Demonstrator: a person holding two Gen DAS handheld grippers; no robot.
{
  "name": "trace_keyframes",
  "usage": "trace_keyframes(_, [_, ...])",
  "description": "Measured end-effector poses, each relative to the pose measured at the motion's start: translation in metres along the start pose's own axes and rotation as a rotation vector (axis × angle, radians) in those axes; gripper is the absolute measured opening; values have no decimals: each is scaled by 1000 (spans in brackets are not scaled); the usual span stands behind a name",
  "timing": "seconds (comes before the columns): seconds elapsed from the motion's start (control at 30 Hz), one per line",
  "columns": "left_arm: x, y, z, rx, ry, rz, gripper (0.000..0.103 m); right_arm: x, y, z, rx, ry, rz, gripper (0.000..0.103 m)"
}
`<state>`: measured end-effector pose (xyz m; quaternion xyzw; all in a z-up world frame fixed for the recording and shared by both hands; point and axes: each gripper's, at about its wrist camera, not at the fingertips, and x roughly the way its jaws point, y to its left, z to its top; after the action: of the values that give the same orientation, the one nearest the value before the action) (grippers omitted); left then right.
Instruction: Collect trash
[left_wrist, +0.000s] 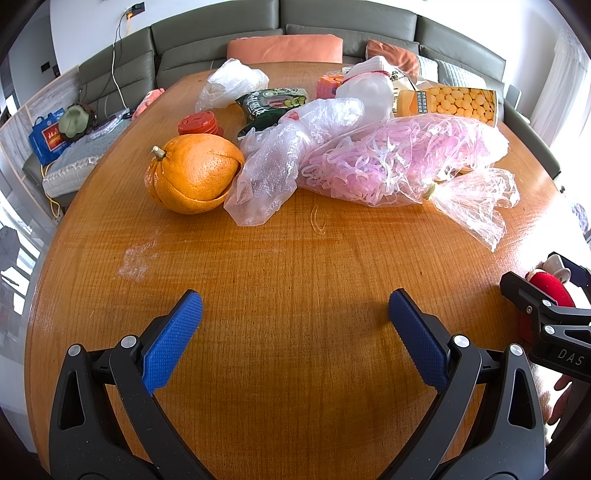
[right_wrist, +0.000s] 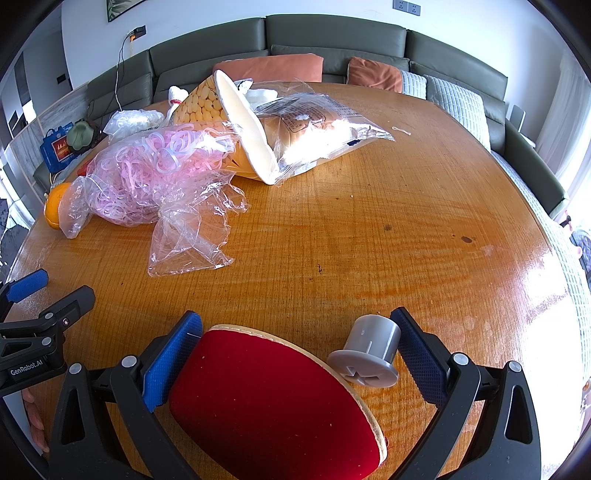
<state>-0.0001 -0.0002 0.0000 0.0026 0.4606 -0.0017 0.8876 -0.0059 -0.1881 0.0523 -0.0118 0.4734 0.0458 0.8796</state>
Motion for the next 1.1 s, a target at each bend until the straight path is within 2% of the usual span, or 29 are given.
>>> trace_keyframes(0.67, [0, 0, 0, -1, -2, -3, 97, 8, 5, 4, -2, 0, -3, 101])
trace_keyframes(0.77, [-7, 1, -3, 25, 2, -32, 97, 13, 11, 10, -24, 11, 18, 100])
trace_keyframes(0.93, [-29, 9, 1, 27, -63, -45, 97, -12, 29, 18, -107, -58, 59, 100])
trace_keyframes(1.1, [-41, 35, 14, -35, -84, -40, 97, -31, 45, 37, -112, -92, 140, 100])
